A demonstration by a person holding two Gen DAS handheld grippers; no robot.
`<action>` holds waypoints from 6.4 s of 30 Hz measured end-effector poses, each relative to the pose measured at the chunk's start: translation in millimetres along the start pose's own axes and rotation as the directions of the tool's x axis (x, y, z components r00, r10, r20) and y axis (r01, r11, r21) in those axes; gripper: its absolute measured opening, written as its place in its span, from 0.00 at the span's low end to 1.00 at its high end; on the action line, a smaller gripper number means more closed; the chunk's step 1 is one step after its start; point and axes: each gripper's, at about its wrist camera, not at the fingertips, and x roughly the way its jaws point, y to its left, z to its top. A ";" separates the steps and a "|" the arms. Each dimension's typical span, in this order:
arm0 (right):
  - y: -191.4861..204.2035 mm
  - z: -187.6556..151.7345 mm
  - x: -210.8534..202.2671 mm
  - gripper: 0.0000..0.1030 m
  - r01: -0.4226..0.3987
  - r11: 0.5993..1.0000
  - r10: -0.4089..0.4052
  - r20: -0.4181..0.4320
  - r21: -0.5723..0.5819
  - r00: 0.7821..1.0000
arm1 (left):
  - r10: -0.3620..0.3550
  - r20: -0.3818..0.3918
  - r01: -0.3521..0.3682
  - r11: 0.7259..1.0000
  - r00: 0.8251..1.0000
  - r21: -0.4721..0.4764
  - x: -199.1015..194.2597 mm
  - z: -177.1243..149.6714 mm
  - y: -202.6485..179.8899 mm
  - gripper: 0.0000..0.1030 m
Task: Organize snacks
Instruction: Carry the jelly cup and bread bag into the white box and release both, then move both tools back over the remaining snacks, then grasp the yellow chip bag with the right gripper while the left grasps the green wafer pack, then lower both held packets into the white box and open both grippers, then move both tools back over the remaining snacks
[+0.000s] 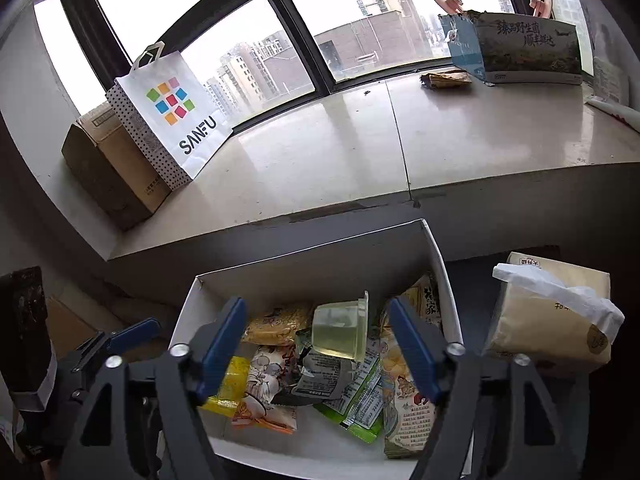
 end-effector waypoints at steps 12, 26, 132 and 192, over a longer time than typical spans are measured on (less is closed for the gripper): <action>2.9 -12.2 -23.5 1.00 -0.002 1.000 0.003 0.064 -0.007 0.998 | -0.038 0.099 0.035 0.999 0.994 0.032 -37.9 -21.3 4.2 1.00; 25.4 -54.5 -146.5 1.00 -0.100 0.982 0.135 0.231 -0.159 0.963 | -0.163 0.371 0.066 0.963 0.914 0.262 -183.5 -83.1 -32.0 1.00; 19.0 -126.9 -149.0 0.54 -0.008 0.977 0.039 0.143 -0.215 0.989 | -0.193 0.140 0.184 0.980 0.971 0.076 -128.0 -87.8 -0.1 0.72; 26.3 -290.1 -146.8 1.00 -0.045 0.925 0.010 -0.095 -0.377 0.995 | -0.115 0.064 0.109 0.989 0.991 0.097 -152.7 -271.8 34.7 1.00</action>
